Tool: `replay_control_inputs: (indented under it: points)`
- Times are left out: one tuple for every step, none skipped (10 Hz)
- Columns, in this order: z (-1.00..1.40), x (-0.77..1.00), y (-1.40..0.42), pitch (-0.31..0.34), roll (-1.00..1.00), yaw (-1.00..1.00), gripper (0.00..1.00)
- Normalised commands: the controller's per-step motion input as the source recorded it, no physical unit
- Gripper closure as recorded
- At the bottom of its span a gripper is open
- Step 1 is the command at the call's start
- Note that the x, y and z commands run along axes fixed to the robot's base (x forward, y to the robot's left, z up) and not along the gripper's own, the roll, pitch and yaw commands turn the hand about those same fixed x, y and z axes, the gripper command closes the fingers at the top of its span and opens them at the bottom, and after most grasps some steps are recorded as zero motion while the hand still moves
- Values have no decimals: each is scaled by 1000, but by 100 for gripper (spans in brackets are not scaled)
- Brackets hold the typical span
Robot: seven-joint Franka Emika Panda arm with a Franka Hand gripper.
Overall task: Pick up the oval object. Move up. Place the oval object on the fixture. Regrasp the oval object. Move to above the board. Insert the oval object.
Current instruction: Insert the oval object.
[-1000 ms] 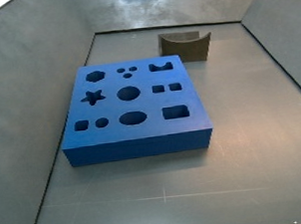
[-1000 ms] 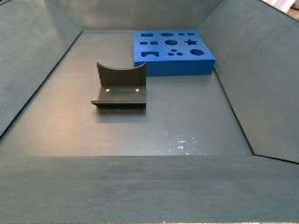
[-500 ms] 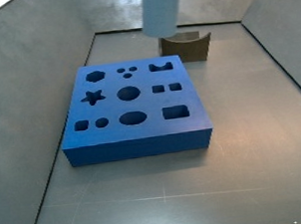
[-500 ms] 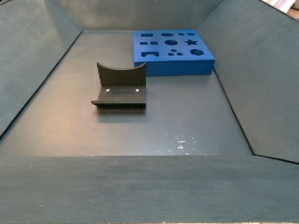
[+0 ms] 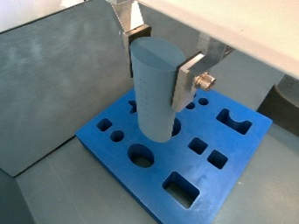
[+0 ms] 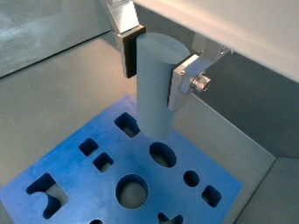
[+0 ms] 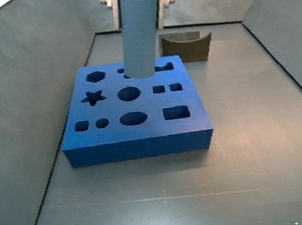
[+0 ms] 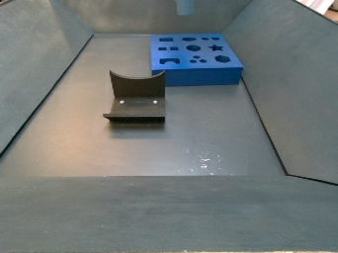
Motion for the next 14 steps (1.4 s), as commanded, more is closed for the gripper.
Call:
replay_control_inputs:
  points:
    - [-737, 0, -217, -117, 3, 0, 100]
    - [-840, 0, -234, -93, 10, 11, 100]
    - [-783, 0, -186, -83, 3, 29, 100]
    - [-420, 0, -46, -41, 0, 54, 100]
    - [-360, 0, 0, -17, -44, 91, 100]
    - [-883, 0, -91, -71, -30, 246, 100]
    - [-586, 0, -51, -53, -44, 240, 100]
    - [-91, 0, 0, -19, -14, 37, 100]
    - [-189, -80, 0, -33, 0, 20, 100]
    - [-234, -143, 29, -34, 0, 0, 100]
    - [-369, -317, 49, -89, 33, 0, 100]
    - [-17, -74, 0, -23, 0, 0, 100]
    - [0, -40, 0, -10, 0, 0, 100]
    - [-29, -49, 0, -4, 0, 0, 100]
